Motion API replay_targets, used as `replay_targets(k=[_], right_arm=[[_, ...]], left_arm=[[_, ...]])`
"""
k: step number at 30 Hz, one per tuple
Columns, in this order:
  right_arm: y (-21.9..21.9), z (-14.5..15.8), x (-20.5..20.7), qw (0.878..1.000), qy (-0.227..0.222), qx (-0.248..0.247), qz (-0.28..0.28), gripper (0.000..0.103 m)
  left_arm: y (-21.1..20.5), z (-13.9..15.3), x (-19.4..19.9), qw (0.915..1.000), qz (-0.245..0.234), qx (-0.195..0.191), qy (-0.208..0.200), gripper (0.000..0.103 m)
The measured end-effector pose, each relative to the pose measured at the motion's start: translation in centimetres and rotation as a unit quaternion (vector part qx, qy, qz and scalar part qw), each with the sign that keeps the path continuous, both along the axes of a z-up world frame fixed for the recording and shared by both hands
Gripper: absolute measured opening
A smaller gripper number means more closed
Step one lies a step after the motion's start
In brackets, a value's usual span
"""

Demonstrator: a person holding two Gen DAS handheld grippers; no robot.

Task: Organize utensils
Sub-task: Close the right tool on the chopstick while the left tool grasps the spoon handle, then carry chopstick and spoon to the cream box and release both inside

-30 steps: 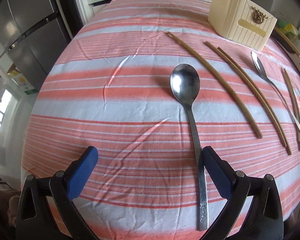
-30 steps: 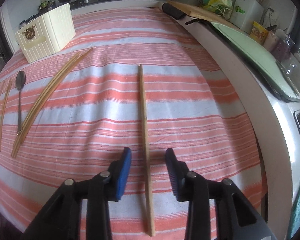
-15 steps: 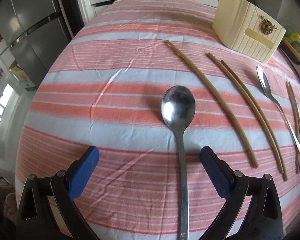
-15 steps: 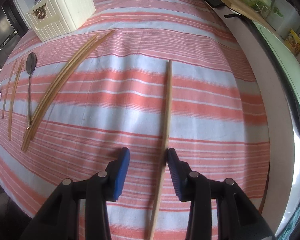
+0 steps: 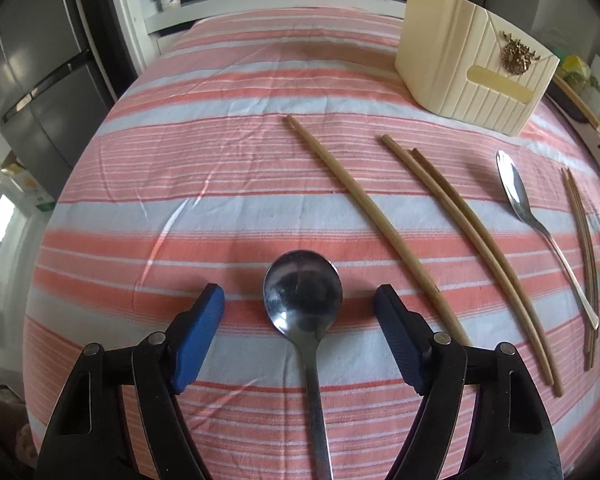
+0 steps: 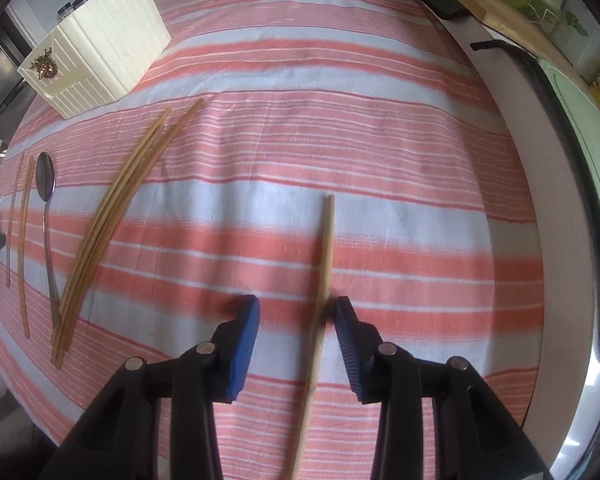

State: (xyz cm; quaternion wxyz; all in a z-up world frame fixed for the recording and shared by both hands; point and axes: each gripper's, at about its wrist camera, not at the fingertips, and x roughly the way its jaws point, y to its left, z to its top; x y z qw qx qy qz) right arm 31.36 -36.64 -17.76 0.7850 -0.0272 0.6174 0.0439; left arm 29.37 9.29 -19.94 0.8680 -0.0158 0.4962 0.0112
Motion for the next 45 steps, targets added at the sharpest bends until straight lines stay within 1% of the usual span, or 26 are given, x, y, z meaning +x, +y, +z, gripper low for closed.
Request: replay_targets(k=[1, 2, 3, 4, 5, 6, 10, 13, 16, 19, 22, 24, 28, 32, 35, 41, 45], right_arm=[[0.0, 0.0, 0.6, 1.0, -0.004, -0.005, -0.003, 0.029], [-0.1, 0.1, 1.1, 1.0, -0.006, -0.008, -0.008, 0.024], [-0.2, 0.1, 1.5, 1.0, -0.007, -0.009, -0.015, 0.015], [-0.5, 0.1, 2.1, 1.0, -0.009, -0.008, -0.022, 0.007], [-0.6, 0.2, 2.4, 1.0, -0.012, -0.001, -0.028, 0.006], [-1.1, 0.5, 3.5, 0.999, -0.016, 0.002, -0.031, 0.006], [-1.2, 1.9, 3.2, 0.998, -0.053, 0.022, -0.041, 0.006], [-0.5, 4.6, 1.1, 0.995, -0.092, 0.037, -0.028, 0.006], [0.8, 7.3, -0.1, 0.99, -0.137, 0.043, -0.01, 0.006], [1.9, 10.2, -1.4, 0.982, -0.177, 0.061, 0.002, 0.006], [2.0, 13.3, -5.3, 0.974, -0.217, 0.069, 0.013, 0.006], [3.1, 15.0, -6.1, 0.967, -0.244, 0.071, 0.021, 0.006], [4.2, 17.9, -7.2, 0.952, -0.292, 0.082, 0.027, 0.006], [5.8, 20.6, -6.2, 0.935, -0.339, 0.098, 0.032, 0.006], [7.0, 22.5, -4.7, 0.925, -0.361, 0.113, 0.037, 0.006], [9.4, 25.2, -2.4, 0.911, -0.386, 0.136, 0.052, 0.006], [11.0, 26.6, -1.5, 0.904, -0.397, 0.142, 0.068, 0.006]], left_arm=[[0.0, 0.1, 0.1, 1.0, -0.004, -0.004, 0.0, 0.071], [-0.1, 0.3, 0.0, 0.9999, -0.011, -0.007, -0.003, 0.061], [-0.2, 0.4, -0.1, 0.9998, -0.017, -0.008, -0.007, 0.046], [-0.2, 0.5, -0.2, 0.9997, -0.019, -0.008, -0.011, 0.038], [-0.1, 0.5, -0.1, 0.9997, -0.02, -0.009, -0.014, 0.036], [-0.1, 0.5, 0.0, 0.9996, -0.02, -0.014, -0.015, 0.036], [0.6, 1.4, -0.2, 0.9986, -0.015, -0.041, -0.03, 0.035], [0.6, 3.4, -1.3, 0.9968, -0.022, -0.049, -0.059, 0.035], [0.4, 6.0, -2.5, 0.9941, -0.032, -0.059, -0.085, 0.035], [0.1, 8.8, -3.6, 0.9901, -0.047, -0.07, -0.112, 0.035], [-0.4, 11.7, -4.4, 0.9855, -0.065, -0.074, -0.138, 0.035], [-0.7, 13.6, -4.9, 0.9814, -0.075, -0.079, -0.158, 0.035], [-0.8, 16.7, -4.3, 0.9737, -0.092, -0.103, -0.182, 0.034], [-0.8, 20.2, -2.4, 0.9669, -0.102, -0.116, -0.203, 0.033], [-0.6, 22.2, -0.5, 0.964, -0.105, -0.126, -0.209, 0.033], [-0.8, 23.8, 2.2, 0.9632, -0.11, -0.138, -0.203, 0.033], [-1.3, 24.7, 3.2, 0.9633, -0.116, -0.132, -0.203, 0.033]])
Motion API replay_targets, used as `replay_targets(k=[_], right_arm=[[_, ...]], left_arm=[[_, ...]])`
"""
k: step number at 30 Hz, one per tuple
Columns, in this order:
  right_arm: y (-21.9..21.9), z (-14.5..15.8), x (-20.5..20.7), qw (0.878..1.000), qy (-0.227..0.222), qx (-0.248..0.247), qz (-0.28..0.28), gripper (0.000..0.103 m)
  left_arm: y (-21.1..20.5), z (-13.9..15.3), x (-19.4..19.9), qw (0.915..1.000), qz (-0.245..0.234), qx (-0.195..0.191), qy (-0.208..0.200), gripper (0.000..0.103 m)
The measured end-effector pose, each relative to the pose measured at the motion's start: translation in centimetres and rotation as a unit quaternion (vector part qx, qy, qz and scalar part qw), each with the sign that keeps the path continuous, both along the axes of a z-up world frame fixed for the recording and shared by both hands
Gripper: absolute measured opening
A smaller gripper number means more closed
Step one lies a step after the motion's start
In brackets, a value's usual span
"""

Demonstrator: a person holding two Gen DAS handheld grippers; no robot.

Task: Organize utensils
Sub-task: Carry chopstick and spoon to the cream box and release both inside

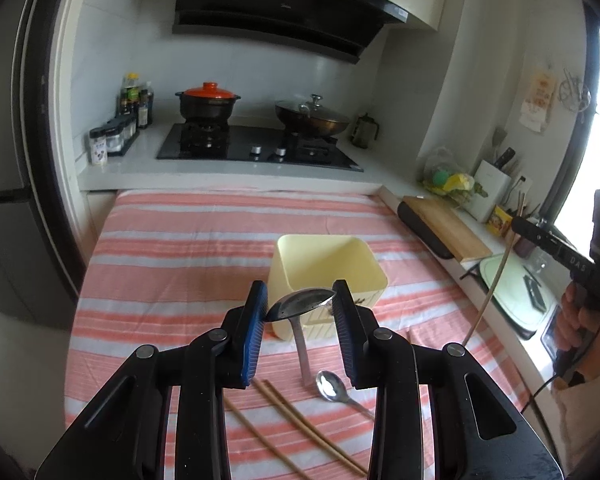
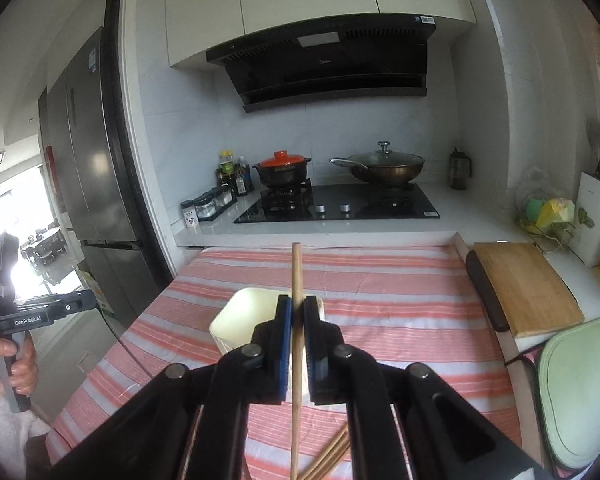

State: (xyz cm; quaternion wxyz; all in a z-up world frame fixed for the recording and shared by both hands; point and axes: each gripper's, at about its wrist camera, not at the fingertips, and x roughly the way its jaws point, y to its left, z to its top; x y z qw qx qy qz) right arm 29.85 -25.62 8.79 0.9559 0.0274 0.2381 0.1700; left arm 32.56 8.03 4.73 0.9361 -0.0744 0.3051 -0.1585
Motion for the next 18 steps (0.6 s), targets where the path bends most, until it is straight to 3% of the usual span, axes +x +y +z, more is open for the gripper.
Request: replay_targets(k=[8, 13, 18], right_arm=[[2.5, 2.8, 3.6, 0.999, -0.019, 0.032, 0.014, 0.006], [3.9, 4.9, 6.8, 0.997, -0.058, 0.044, 0.005, 0.006], [5.6, 3.9, 10.4, 0.996, -0.084, 0.031, -0.002, 0.006]], left_arm=[[-0.9, 3.8, 3.0, 0.9998, -0.005, -0.006, -0.016, 0.033], [-2.3, 6.6, 6.4, 0.9988, 0.002, 0.0, -0.049, 0.033], [-4.9, 5.6, 10.7, 0.9991, -0.006, 0.011, -0.039, 0.033]])
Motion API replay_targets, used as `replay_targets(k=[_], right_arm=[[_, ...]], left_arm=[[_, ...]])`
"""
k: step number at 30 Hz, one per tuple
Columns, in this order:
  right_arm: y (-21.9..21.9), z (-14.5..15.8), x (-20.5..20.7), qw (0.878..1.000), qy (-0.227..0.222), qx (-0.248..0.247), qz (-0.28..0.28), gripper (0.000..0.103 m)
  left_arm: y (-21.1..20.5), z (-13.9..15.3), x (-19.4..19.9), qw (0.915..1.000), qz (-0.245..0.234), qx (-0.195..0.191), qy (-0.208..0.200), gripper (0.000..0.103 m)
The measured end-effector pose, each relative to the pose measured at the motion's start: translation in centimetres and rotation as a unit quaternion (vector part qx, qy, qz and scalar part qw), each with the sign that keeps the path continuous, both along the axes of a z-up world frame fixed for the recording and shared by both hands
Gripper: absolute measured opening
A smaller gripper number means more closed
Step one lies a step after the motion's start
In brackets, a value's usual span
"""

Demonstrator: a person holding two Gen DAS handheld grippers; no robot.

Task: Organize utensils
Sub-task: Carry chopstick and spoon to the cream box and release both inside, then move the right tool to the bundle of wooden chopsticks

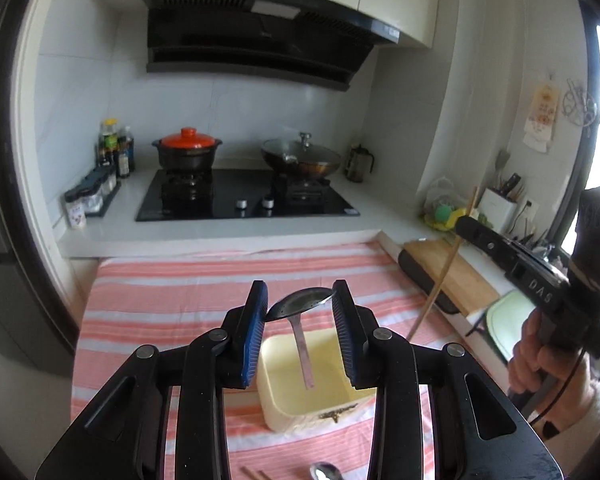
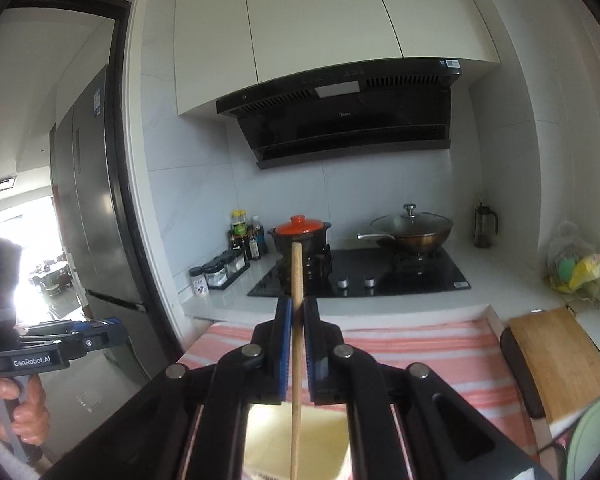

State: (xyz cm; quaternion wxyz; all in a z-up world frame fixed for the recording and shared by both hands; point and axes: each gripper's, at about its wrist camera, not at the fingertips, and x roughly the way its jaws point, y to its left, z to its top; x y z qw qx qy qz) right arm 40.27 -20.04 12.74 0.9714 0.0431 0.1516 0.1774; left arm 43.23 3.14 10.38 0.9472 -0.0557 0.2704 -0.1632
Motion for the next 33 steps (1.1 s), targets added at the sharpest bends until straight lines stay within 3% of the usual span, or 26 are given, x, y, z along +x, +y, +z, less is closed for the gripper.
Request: replay_targets(k=[5, 11, 16, 17, 18, 20, 22, 24, 28, 31, 33], right_arm=[[1.4, -4.6, 3.9, 1.0, 0.022, -0.018, 0.01, 0.006], [2.0, -11.0, 7.9, 0.995, 0.093, -0.038, 0.026, 0.006], [2.0, -13.8, 10.4, 0.989, 0.143, -0.038, 0.015, 0.006], [1.9, -14.1, 10.9, 0.988, 0.15, -0.038, 0.01, 0.006], [2.0, -14.5, 11.4, 0.986, 0.161, -0.038, 0.009, 0.007], [1.8, -14.8, 12.4, 0.983, 0.18, -0.042, 0.001, 0.01], [1.2, -13.8, 12.1, 0.982, 0.181, -0.045, -0.016, 0.035], [0.0, -12.0, 10.5, 0.986, 0.163, -0.043, -0.015, 0.036], [-4.2, -9.7, 4.7, 0.986, 0.154, -0.066, -0.003, 0.039], [-7.6, -10.8, -2.4, 0.982, 0.148, -0.113, -0.016, 0.047], [-9.8, -13.4, -7.4, 0.977, 0.15, -0.146, -0.044, 0.047]], left_arm=[[-2.1, -4.7, 4.7, 0.998, -0.012, 0.016, 0.06, 0.033], [-3.8, -11.8, 9.2, 0.9894, -0.019, 0.036, 0.14, 0.033], [-5.0, -14.6, 11.9, 0.9827, -0.01, 0.053, 0.177, 0.034], [-5.2, -14.8, 12.4, 0.9817, -0.004, 0.055, 0.182, 0.037], [-5.2, -15.0, 12.8, 0.9806, 0.002, 0.054, 0.188, 0.05], [-4.9, -14.6, 12.4, 0.9796, 0.011, 0.046, 0.196, 0.06], [-4.0, -13.2, 11.1, 0.9825, 0.0, 0.019, 0.185, 0.065], [-2.2, -11.4, 8.0, 0.9856, -0.008, 0.009, 0.169, 0.087], [2.2, -10.3, -0.8, 0.9883, -0.007, 0.052, 0.143, 0.095], [5.5, -13.3, -8.3, 0.9844, 0.006, 0.081, 0.156, 0.098], [7.0, -16.8, -12.4, 0.9807, 0.022, 0.074, 0.18, 0.098]])
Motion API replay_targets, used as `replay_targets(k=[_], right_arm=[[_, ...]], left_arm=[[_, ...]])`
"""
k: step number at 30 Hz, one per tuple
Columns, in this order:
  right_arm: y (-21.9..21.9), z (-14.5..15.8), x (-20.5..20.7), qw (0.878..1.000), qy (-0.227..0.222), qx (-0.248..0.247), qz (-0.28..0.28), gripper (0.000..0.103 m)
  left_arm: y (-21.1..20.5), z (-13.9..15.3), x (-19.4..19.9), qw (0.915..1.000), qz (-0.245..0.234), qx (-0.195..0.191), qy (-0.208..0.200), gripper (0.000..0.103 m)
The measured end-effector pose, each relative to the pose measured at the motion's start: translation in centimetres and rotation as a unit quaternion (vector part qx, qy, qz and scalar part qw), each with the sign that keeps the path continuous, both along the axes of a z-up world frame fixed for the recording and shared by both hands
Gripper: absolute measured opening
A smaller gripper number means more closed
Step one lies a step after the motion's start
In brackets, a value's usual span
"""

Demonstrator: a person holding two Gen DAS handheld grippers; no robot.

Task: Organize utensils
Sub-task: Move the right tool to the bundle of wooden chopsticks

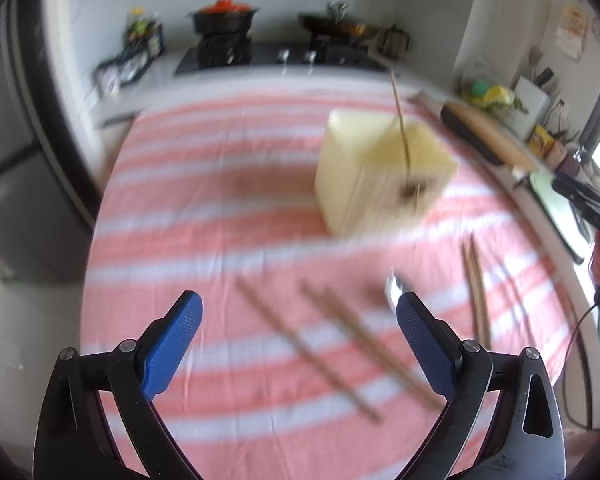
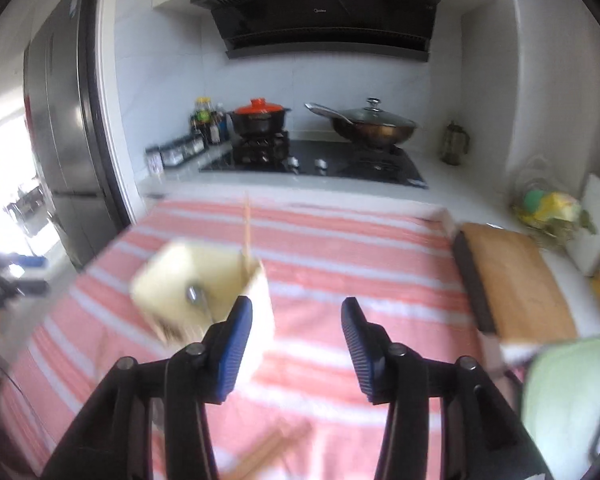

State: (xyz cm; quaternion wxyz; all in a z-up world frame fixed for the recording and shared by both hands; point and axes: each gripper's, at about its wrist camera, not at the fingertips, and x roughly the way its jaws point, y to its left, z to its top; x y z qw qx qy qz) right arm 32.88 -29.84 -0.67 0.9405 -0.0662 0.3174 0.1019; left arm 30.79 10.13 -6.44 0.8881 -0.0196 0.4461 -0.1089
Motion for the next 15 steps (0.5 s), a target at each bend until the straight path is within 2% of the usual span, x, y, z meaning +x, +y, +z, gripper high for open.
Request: replay_targets(k=[2, 5, 7, 10, 15], right_arm=[[-1.6, -4.1, -4.7, 0.999, 0.016, -0.02, -0.037, 0.047], [-2.9, -9.7, -10.1, 0.995, 0.052, 0.016, -0.081, 0.047], [-3.0, -12.7, -12.8, 0.991, 0.061, 0.032, -0.112, 0.047], [-2.6, -15.2, -15.5, 0.986, 0.066, 0.053, -0.141, 0.047], [-1.6, -16.4, -16.4, 0.985, 0.086, 0.071, -0.129, 0.047]], left_arm=[[0.5, -3.9, -3.3, 0.9991, 0.032, -0.016, 0.023, 0.098], [0.4, -8.0, -6.3, 0.997, 0.063, -0.037, 0.027, 0.098], [0.1, -9.5, -7.2, 0.9952, 0.085, -0.043, 0.024, 0.098], [-0.8, -10.7, -7.5, 0.994, 0.094, -0.049, 0.026, 0.098], [-1.9, -11.3, -7.9, 0.9951, 0.089, -0.032, 0.029, 0.098]])
